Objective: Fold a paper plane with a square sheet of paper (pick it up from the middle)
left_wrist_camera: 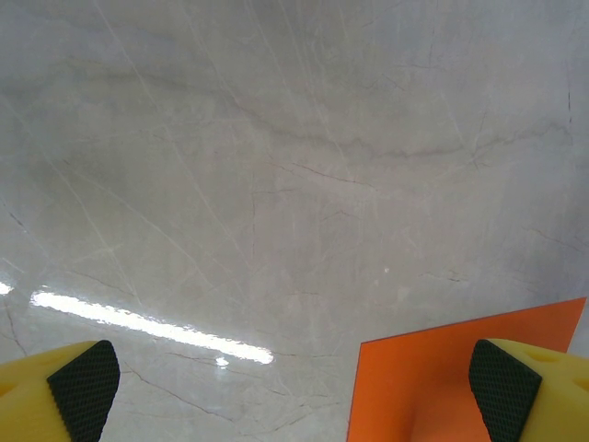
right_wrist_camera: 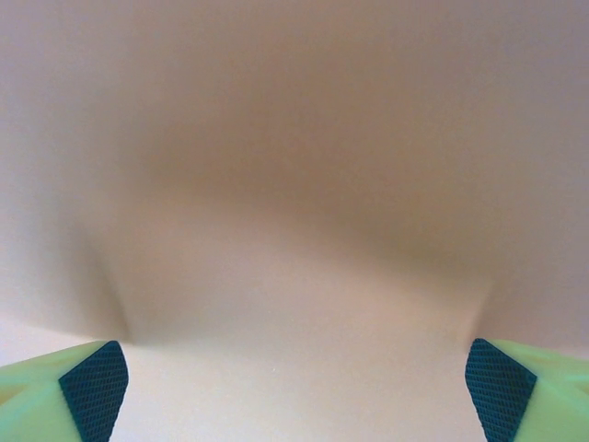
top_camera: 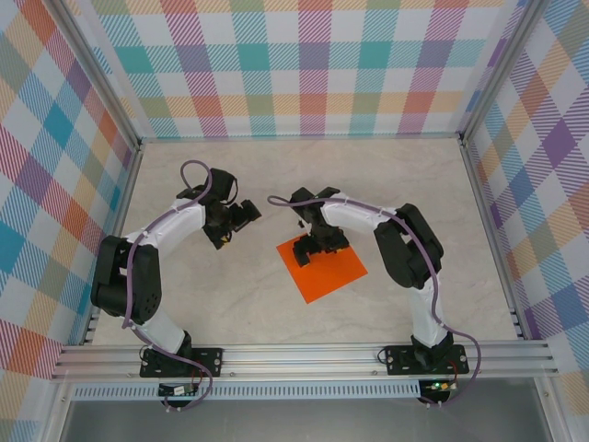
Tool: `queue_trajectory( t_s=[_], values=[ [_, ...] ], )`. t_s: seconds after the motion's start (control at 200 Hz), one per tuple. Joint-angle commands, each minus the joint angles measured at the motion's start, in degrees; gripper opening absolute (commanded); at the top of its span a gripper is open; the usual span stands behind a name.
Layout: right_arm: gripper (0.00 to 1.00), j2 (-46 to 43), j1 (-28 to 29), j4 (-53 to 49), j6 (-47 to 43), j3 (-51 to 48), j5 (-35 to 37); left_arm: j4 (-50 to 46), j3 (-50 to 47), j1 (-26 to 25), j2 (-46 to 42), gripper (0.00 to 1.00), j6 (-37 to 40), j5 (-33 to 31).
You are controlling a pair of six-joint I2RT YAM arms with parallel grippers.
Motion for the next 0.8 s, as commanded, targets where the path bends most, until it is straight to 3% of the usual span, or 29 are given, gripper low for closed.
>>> queue_trajectory(
  t_s=[0.0,0.345,0.795],
  values=[
    [0.98,0.7,-0.4,-1.4,2.1,2.7,0.5,-1.2,-1.2,0.3,-1.9,1.0,-0.3,0.0],
    [0.94,5.9,-1.2,-1.2,3.5,3.9,-0.8,-0.7,-1.8,0.3,-1.9,1.0,-0.4,0.9],
    [0.73,7.4,-2.3,0.4,4.5,1.5,-1.7,0.9,-2.9,0.3,-1.1,1.0,-0.6,3.2]
  ],
)
